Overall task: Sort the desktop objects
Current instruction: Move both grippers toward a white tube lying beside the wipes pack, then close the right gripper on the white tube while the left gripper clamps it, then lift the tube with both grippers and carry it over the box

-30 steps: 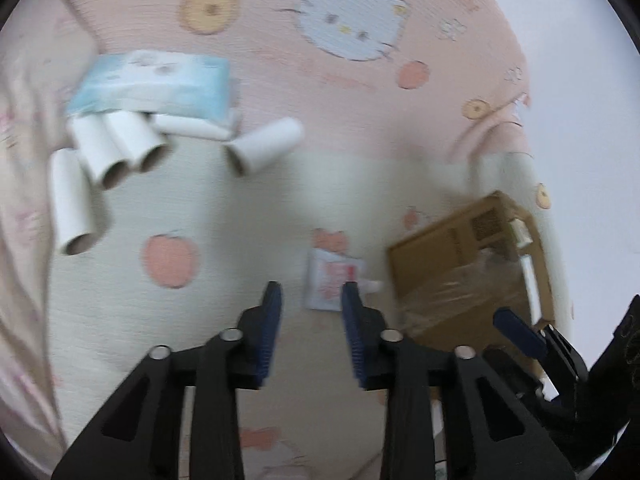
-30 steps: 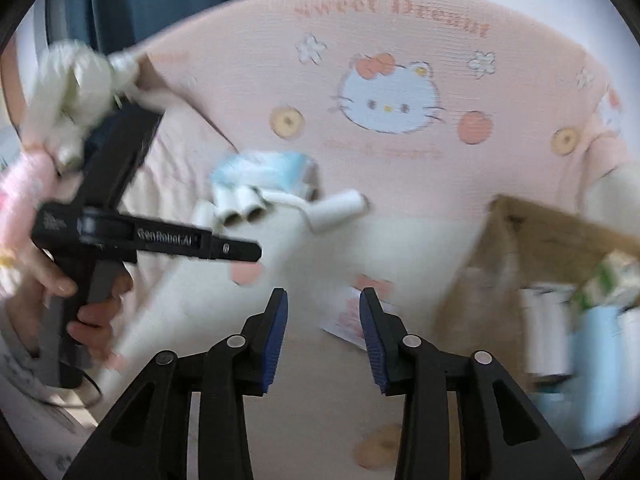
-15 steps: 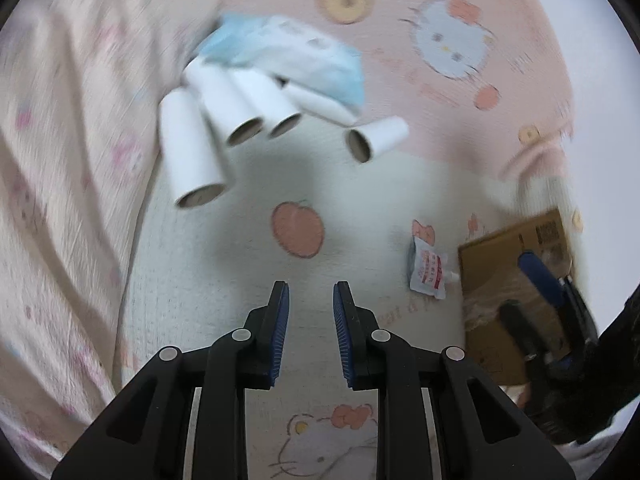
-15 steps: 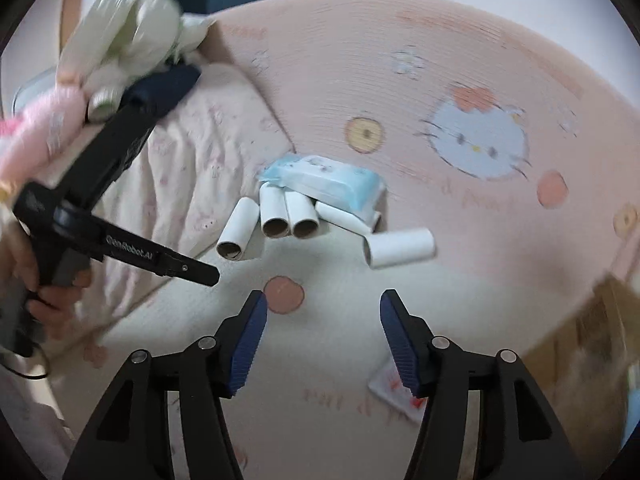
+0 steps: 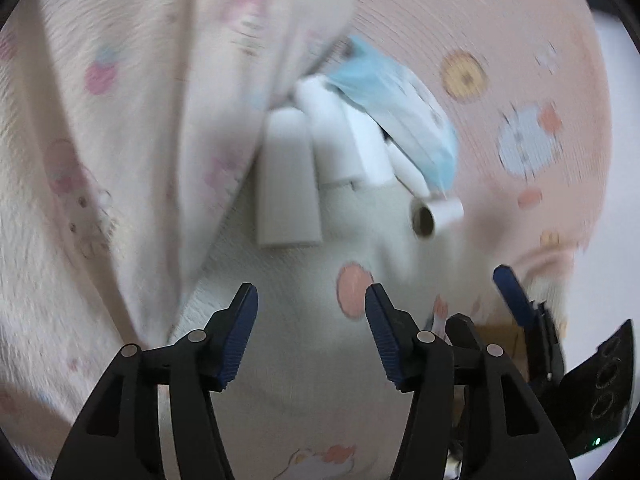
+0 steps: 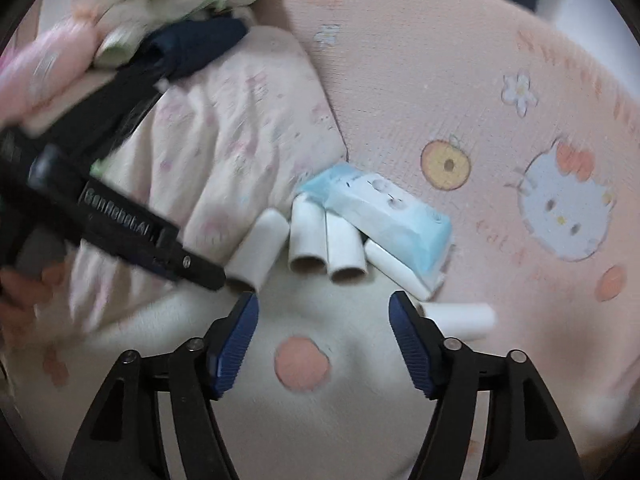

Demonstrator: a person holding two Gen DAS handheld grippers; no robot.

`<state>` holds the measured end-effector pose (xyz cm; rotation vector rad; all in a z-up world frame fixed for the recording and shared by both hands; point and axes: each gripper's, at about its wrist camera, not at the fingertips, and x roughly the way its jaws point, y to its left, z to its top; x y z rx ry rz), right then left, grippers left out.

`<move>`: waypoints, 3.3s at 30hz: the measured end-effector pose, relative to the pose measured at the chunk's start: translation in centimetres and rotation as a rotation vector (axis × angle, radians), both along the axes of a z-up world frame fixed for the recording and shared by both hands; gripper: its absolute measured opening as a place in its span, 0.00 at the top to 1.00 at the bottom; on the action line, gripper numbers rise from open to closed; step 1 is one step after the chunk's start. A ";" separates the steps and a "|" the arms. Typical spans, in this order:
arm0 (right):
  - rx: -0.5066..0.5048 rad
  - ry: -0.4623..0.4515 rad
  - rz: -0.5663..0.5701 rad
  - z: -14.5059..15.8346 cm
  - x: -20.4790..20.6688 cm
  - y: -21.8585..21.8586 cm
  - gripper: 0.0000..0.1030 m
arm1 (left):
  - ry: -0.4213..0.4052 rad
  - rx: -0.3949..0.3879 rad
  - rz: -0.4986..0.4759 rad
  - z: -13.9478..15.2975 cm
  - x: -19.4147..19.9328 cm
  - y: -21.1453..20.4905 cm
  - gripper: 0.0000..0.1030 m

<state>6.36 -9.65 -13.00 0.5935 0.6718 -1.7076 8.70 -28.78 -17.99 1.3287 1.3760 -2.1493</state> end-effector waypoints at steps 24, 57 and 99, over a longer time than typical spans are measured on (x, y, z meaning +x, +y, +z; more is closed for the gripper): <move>0.018 -0.568 -0.213 -7.5 -4.3 -1.6 0.35 | -0.080 -0.056 0.107 -3.3 -3.9 -0.2 0.55; 0.048 -0.734 -0.201 -10.0 -4.6 0.1 0.36 | 0.033 0.058 0.062 -3.7 -2.6 1.7 0.44; 0.211 -0.697 -0.155 -10.9 -5.6 2.7 0.59 | 0.090 0.174 -0.183 -5.9 -6.1 6.6 0.55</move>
